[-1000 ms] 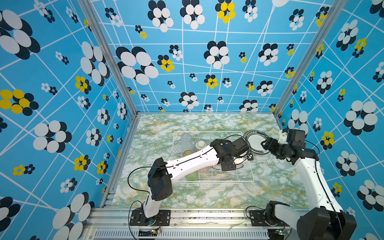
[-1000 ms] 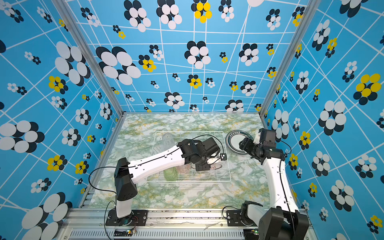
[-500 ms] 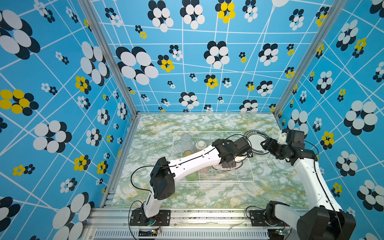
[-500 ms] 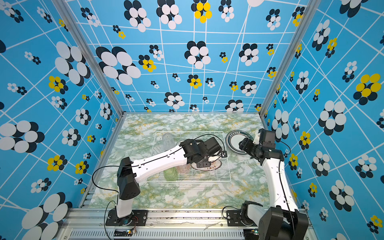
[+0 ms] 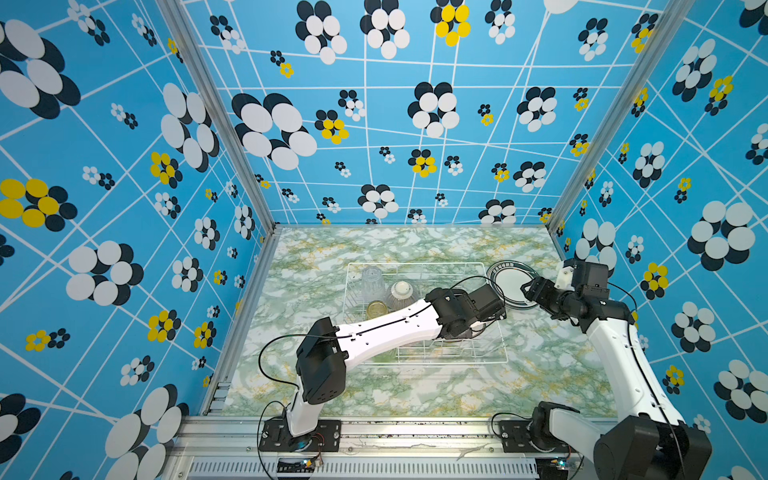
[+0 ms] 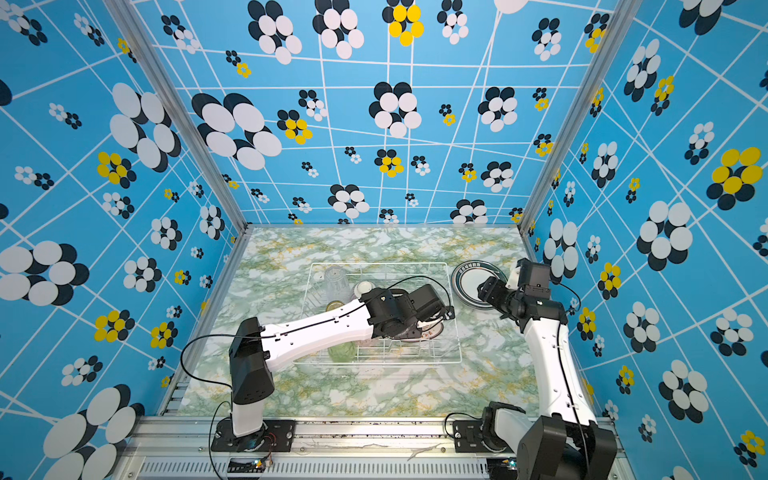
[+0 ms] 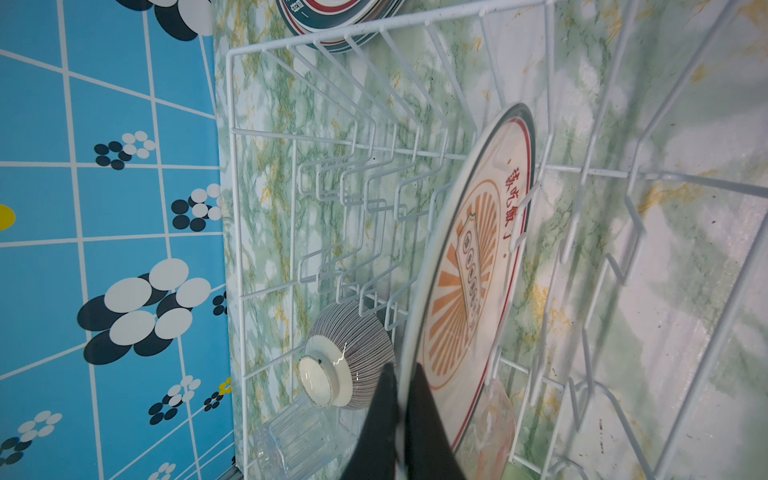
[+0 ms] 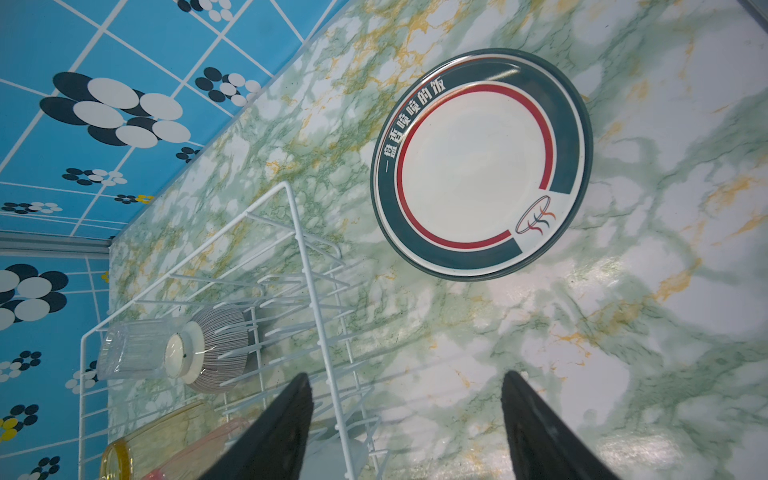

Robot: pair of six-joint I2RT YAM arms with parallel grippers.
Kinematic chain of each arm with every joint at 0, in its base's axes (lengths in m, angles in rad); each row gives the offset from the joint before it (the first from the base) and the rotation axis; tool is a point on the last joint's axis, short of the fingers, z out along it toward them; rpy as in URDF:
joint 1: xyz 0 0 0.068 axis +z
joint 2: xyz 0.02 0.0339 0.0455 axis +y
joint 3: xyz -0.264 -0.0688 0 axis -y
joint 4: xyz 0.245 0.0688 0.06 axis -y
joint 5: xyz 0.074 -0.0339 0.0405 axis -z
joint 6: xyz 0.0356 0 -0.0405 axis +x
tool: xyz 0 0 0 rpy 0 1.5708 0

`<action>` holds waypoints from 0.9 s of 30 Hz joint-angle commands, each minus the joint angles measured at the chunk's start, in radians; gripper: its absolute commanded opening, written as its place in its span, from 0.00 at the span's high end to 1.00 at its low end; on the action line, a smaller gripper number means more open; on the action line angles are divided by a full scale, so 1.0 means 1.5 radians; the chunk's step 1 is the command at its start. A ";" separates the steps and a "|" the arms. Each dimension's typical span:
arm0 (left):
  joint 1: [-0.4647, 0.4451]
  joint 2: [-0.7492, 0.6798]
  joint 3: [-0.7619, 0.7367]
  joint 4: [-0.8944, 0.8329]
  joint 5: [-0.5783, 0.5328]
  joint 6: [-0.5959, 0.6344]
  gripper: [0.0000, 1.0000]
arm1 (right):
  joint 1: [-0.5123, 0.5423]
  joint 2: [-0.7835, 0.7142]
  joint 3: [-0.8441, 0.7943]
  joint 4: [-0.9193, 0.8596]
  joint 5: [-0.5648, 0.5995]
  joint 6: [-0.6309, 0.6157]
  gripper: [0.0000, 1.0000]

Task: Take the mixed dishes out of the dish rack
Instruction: 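Close the left gripper on the orange-printed plate's rim, then lift the orange-printed plate up out of the rack with the left gripper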

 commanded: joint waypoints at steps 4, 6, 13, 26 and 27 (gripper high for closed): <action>0.007 -0.075 0.000 0.037 -0.015 -0.030 1.00 | 0.002 -0.024 -0.010 0.008 -0.007 0.001 0.27; 0.011 -0.083 0.016 0.026 0.002 -0.035 1.00 | 0.002 -0.025 -0.011 0.009 -0.009 0.002 0.27; 0.017 -0.106 0.073 -0.005 0.030 -0.050 1.00 | 0.002 -0.037 -0.019 0.015 -0.033 0.000 0.27; 0.235 -0.184 0.067 0.040 0.382 -0.303 1.00 | 0.002 -0.117 -0.069 0.167 -0.334 0.076 0.33; 0.256 -0.192 0.050 0.060 0.416 -0.328 1.00 | 0.002 -0.120 -0.083 0.205 -0.374 0.103 0.34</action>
